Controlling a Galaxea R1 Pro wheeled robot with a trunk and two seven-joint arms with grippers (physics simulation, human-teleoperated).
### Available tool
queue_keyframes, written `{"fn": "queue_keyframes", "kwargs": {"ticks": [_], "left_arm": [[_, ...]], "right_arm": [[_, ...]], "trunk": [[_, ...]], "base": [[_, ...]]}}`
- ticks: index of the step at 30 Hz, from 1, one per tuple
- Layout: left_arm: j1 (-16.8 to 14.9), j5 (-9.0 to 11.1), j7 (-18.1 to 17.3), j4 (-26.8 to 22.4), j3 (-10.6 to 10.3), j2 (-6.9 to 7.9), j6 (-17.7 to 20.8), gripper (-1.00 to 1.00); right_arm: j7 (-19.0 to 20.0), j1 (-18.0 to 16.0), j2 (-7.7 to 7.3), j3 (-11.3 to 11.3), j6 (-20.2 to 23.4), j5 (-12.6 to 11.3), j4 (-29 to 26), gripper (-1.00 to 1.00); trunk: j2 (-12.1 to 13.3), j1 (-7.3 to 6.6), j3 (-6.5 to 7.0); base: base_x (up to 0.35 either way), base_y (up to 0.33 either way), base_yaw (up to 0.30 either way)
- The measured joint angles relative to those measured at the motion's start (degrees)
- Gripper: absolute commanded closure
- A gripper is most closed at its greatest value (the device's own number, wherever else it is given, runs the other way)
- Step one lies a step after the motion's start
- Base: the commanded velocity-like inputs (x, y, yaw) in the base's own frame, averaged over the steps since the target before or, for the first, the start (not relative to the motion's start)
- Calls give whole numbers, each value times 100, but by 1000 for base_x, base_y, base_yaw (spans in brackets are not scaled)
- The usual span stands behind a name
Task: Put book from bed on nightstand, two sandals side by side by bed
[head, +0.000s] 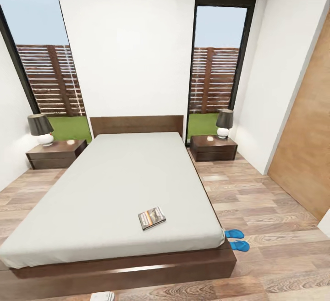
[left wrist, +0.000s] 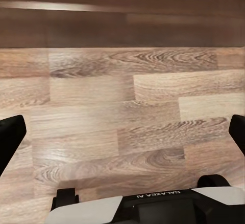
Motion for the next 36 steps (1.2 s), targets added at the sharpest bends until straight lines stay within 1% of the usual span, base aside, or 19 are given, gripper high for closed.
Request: {"fn": "queue_keyframes", "kwargs": {"ticks": [9,22,26,34,36], "left_arm": [[0,-4,1,0,1,0,3,-100],[0,-6,2,-1,-5,0,4,-100],[0,-5,2,0,-5,0,4,-100],[1,-7,0,-1,-6,1,3,-100],[1,-6,1,-1,-5,0,3,-100]], "right_arm": [[0,0,-6,-2,0,-18,0,-100],[0,0,-5,-1,0,0,2,-100],[0,0,-6,-2,0,-16,0,-100],[-1,-1,-8,-2,0,-23,1,-100],[0,-1,-8,-6,0,-23,1,-100]], "trunk": [[-1,-2,0],[-1,-3,0],[0,-1,0],[0,0,0],[-2,-2,0]], "base": [[49,0,-7],[293,0,0],[141,0,13],[13,0,228],[177,-24,92]]}}
